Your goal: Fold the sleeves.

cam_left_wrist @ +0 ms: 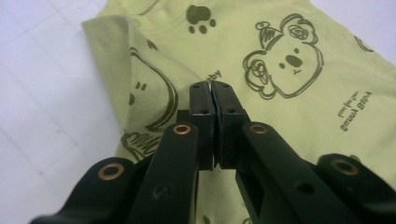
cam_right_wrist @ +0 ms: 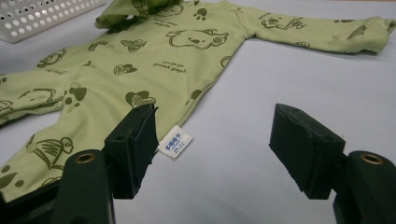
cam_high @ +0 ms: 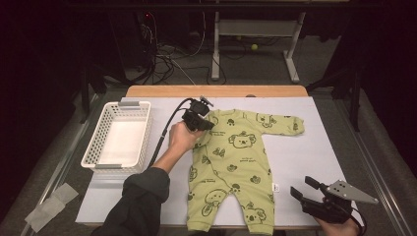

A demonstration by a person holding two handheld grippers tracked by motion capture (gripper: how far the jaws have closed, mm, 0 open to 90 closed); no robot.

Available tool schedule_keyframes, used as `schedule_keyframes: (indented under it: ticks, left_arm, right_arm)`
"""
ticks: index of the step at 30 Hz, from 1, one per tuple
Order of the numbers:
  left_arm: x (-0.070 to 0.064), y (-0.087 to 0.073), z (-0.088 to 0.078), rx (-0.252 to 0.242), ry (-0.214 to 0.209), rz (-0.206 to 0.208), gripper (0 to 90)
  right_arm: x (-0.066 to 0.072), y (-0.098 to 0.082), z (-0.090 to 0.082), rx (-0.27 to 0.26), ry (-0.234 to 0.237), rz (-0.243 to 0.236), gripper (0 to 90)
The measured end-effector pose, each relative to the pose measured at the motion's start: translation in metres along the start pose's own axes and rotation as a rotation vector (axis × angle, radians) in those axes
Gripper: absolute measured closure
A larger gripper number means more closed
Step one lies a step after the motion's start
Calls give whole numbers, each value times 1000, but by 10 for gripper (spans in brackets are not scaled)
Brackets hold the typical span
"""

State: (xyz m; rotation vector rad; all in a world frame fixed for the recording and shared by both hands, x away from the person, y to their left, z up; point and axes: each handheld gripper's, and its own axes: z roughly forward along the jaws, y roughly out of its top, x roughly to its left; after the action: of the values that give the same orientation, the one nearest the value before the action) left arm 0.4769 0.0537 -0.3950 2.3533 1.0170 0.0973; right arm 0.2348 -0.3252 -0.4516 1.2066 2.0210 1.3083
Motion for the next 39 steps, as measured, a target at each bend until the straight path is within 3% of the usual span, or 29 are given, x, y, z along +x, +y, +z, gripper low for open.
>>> schedule_keyframes:
  ticks: [13, 17, 21, 22, 24, 28, 31, 33, 35, 39]
  left_arm:
    - [-16, -1, 29, 42, -32, 25, 839]
    - [-18, -2, 31, 41, -30, 24, 774]
    - [-17, -2, 24, 15, -16, 15, 614]
    - [-16, -2, 21, 7, -8, 15, 614]
    - [-13, -3, 12, -13, 23, 22, 565]
    - [-5, -6, 1, -41, 43, 8, 521]
    - [9, -12, -8, -61, 49, -43, 499]
    - [13, -14, -9, -55, 49, -52, 485]
    - [21, -19, -8, -27, 45, -88, 486]
    - [24, -24, -3, -2, 49, -97, 486]
  right_arm:
    - [0, 0, 0, 0, 0, -2, 325]
    - [0, 0, 0, 0, 1, 0, 325]
    - [0, 0, 0, -1, 2, -2, 325]
    - [-1, 0, 0, -1, 1, -3, 325]
    - [-1, 0, 0, -1, 1, -2, 325]
    - [-1, 0, 0, 1, 1, -2, 325]
    - [-1, 0, 1, 3, 2, -1, 325]
    - [-1, 0, 1, 3, 2, -1, 325]
    - [0, 0, 1, 9, 5, 0, 323]
    - [0, 0, 2, 15, 11, -5, 323]
